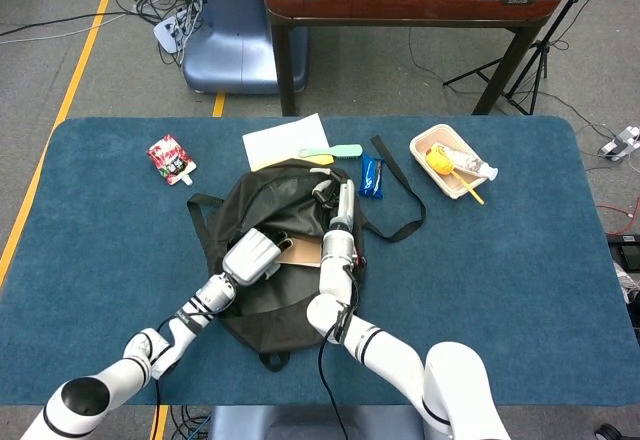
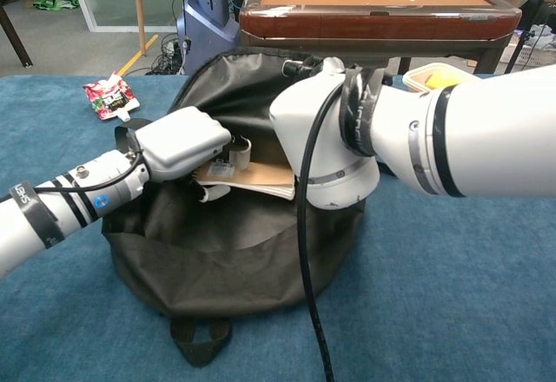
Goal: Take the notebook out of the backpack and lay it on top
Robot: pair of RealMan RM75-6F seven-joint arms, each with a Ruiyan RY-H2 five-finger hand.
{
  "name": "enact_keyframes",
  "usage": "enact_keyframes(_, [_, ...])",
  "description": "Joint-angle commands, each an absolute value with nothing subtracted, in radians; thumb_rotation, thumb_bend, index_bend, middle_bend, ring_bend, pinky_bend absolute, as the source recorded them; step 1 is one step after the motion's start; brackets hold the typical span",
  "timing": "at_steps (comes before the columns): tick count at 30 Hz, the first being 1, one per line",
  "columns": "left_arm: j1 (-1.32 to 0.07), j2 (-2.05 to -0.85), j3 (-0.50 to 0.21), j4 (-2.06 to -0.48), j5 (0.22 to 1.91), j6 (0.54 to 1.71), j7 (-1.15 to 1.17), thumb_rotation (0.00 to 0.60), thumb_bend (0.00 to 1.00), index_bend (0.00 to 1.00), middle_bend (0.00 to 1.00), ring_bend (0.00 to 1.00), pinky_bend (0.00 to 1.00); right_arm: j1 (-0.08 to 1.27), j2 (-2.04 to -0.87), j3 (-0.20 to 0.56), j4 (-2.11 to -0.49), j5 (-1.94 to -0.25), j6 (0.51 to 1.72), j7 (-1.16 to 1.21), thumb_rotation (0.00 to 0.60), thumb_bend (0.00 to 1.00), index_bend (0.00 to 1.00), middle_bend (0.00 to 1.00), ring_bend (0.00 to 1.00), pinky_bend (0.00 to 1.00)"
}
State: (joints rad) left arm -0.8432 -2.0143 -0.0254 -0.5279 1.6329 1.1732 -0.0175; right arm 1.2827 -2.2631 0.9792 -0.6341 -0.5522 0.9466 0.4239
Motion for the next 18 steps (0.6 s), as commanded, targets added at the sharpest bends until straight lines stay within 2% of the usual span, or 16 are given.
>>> enact_keyframes(1, [-0.849, -2.054, -0.019, -0.437, 1.654, 1.235, -0.080, 0.600, 0.35, 0.50, 0.53, 0.58, 0.71, 1.282, -2.262, 0.980, -0.635, -0.552, 0.946, 0.425, 0.600, 0.93, 0.60, 0.35, 0.28, 0.32])
enact_keyframes(10, [-0.861, -2.119, -0.022, -0.287, 1.656, 1.324, -0.162, 0.600, 0.38, 0.63, 0.69, 0.73, 0.86, 1.280, -2.255, 0.985, -0.634, -0.544, 0.937, 0.427, 0.600, 0.92, 0.60, 0.35, 0.28, 0.32])
enact_keyframes(18, [-0.844, -2.113, -0.019, -0.252, 1.648, 1.398, -0.243, 0.600, 0.38, 0.67, 0.75, 0.76, 0.91, 1.269, -2.241, 0.981, -0.638, -0.546, 0.926, 0.430, 0.600, 0.92, 0.60, 0.35, 0.28, 0.32])
